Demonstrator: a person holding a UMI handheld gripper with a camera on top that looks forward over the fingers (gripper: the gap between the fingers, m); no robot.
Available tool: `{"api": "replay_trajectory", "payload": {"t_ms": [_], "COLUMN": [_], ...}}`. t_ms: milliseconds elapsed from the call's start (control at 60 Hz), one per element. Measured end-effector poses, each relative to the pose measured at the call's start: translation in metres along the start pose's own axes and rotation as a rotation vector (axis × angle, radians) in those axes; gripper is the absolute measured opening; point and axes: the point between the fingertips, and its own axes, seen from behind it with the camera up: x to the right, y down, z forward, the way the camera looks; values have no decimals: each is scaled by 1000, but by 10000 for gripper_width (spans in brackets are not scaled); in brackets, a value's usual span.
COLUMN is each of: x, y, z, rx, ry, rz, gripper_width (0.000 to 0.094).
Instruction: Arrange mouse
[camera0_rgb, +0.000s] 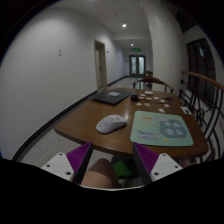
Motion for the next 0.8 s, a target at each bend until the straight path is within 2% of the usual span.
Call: {"api": "replay_trajectory", "payload": {"t_ms": [233,517,533,633,800], "x": [-8,10,10,8,-6], "y": [8,-2,-1,-2,13], "z": [24,37,35,36,8], "rx": [-86,-114,-114,-113,-96], "ry": [-35,85,85,89,19], "rz": [-8,-2,2,13,-31], "gripper_width": [820,804,790,495,361]}}
